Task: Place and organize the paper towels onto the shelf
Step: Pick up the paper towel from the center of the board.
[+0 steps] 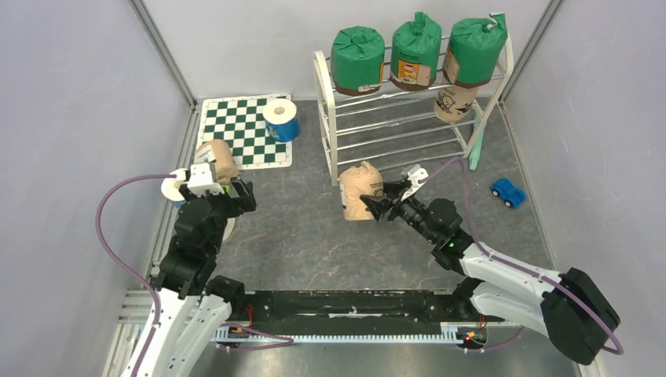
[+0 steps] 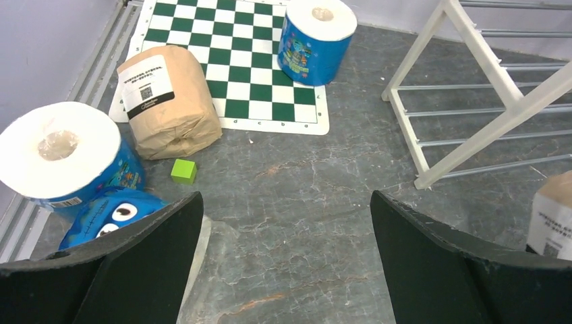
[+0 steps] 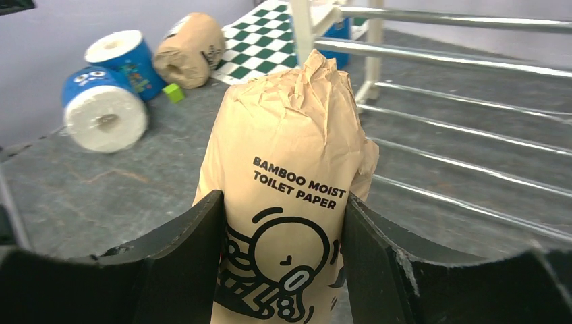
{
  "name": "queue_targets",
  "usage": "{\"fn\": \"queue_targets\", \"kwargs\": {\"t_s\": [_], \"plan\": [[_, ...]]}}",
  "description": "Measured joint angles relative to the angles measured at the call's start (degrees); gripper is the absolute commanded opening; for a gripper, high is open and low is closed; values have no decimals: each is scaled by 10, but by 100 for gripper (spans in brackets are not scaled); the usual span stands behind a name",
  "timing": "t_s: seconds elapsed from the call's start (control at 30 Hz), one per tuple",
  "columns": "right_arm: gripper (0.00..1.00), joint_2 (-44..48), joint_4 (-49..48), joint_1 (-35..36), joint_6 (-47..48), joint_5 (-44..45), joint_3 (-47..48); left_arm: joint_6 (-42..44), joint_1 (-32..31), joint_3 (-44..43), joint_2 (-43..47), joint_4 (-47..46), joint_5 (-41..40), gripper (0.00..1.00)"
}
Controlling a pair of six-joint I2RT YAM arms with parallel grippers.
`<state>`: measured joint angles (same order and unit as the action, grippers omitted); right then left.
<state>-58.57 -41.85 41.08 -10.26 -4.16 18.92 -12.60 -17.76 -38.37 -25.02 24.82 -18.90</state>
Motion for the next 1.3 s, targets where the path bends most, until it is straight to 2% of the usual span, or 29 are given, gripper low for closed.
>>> {"fn": "queue_targets", "kwargs": {"t_s": [0.13, 0.33, 0.5, 0.6, 0.77, 0.97, 1.3], "plan": [[55, 36, 35, -18, 41, 17, -2, 0, 0, 0, -6, 0, 10, 100], [52, 58, 15, -28, 76, 4, -31, -2, 0, 0, -23, -3, 78, 100], [49, 36, -29, -28, 85, -64, -36, -35, 0, -1, -84, -26, 206, 100], [49, 5, -101, -28, 85, -110, -68, -75, 0, -1, -138, -54, 288, 100], [49, -47, -157, -25, 73, -162, -119, -146, -26, 1, -234, -116, 376, 99], [49, -58, -199, -9, 71, -194, -124, -221, -94, 2, -355, -183, 416, 94], [49, -59, -217, 9, 82, -218, -124, -299, -104, 2, -461, -216, 451, 85]]}}
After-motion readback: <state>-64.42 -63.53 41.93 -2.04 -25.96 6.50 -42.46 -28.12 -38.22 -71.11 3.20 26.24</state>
